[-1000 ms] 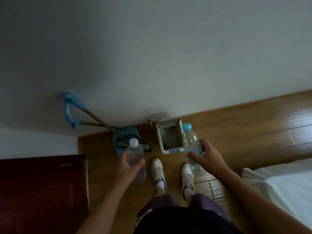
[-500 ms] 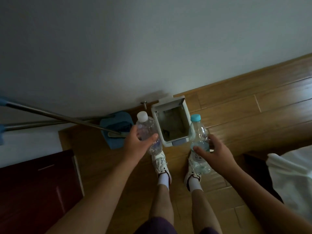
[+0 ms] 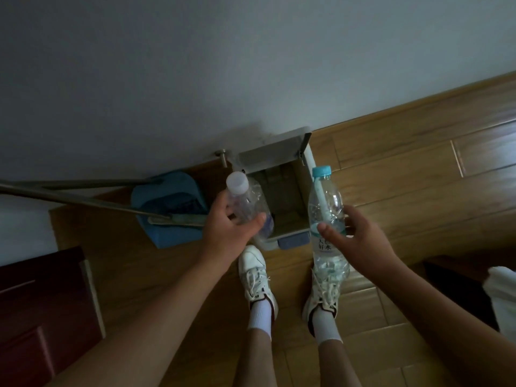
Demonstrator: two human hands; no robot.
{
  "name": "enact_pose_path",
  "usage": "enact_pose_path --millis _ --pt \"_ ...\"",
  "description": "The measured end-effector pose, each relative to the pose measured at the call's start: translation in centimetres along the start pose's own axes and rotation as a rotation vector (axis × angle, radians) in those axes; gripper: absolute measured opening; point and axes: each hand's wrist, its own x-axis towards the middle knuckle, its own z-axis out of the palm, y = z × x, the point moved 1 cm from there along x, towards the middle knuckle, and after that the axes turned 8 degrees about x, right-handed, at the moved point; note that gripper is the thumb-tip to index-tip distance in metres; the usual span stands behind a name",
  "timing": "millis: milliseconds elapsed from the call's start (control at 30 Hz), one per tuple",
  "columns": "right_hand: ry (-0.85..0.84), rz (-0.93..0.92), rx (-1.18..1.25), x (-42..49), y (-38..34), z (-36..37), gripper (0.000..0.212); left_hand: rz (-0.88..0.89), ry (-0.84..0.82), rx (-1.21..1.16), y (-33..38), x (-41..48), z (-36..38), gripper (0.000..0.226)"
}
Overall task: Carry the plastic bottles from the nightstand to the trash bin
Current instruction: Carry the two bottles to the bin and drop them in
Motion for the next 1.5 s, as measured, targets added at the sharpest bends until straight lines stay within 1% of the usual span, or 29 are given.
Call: enact_pose_path --millis 133,300,467,567,633,733,767,833,867,900,967,1000,1033,1067,1100,1167,1200,1400,1500 --pt "0.011 0.011 0.003 -0.5 -0.4 -1.1 0.086 0.002 -0.026 0.064 0.0 0.7 2.2 0.065" --pt "0.036 0.023 0.003 -0.3 -0.3 -2.5 0.099 -0.009 0.015 0.079 1.1 2.3 4.4 0.066" --pt "0.036 0.024 0.051 0.4 0.8 -2.8 0.099 -0.004 0.053 0.094 1.4 4.9 7.3 0.065" --pt "0.037 0.025 0.054 0.5 1.5 -2.5 0.097 -0.002 -0.008 0.142 0.7 5.7 9.0 0.067" --pt "0.025 0.023 0.065 0.2 1.8 -2.2 0.092 0.008 -0.053 0.179 0.2 5.4 9.5 0.067" --pt "0.012 0.028 0.088 -0.4 2.0 -1.6 0.085 0.013 -0.068 0.184 -0.5 4.4 9.0 0.068" --pt "0.017 0.033 0.093 -0.6 2.0 -1.4 0.082 0.006 -0.069 0.186 -0.7 4.1 8.6 0.064" --pt "0.025 0.047 0.098 -0.9 1.7 -1.1 0.069 -0.016 -0.085 0.196 -1.1 3.7 7.3 0.053" --pt "0.026 0.051 0.097 -1.0 1.4 -1.0 0.067 -0.024 -0.100 0.210 -1.3 3.6 6.7 0.046" --pt "0.031 0.054 0.090 -1.1 1.0 -1.0 0.073 -0.025 -0.118 0.223 -1.3 3.4 6.0 0.041" --pt "0.022 0.044 0.067 -1.2 0.1 -0.9 0.095 -0.024 -0.145 0.259 -1.3 3.0 4.6 0.030" --pt "0.017 0.036 0.060 -1.2 -0.3 -0.8 0.102 -0.029 -0.151 0.276 -1.3 2.8 3.9 0.026" --pt "0.013 0.036 0.061 -1.1 -0.7 -0.7 0.104 -0.037 -0.150 0.289 -1.4 2.6 3.2 0.023" --pt "0.003 0.033 0.072 -1.1 -1.2 -0.6 0.100 -0.049 -0.143 0.301 -1.6 2.4 2.6 0.020" --pt "-0.005 0.030 0.084 -1.0 -1.8 -0.4 0.090 -0.061 -0.127 0.310 -1.9 2.0 1.9 0.017" --pt "-0.007 0.026 0.097 -0.8 -2.9 0.1 0.069 -0.095 -0.077 0.319 -2.8 1.2 0.3 0.018" --pt "-0.005 0.021 0.093 -0.7 -3.5 0.4 0.065 -0.117 -0.059 0.314 -3.5 0.8 -0.5 0.020" --pt "-0.014 -0.041 0.108 0.0 -7.5 2.2 0.051 -0.288 -0.084 0.210 -9.2 -1.3 -4.7 0.032" --pt "0.001 -0.074 0.076 0.8 -8.7 2.8 0.052 -0.353 -0.057 0.213 -11.3 -1.8 -6.2 0.030"
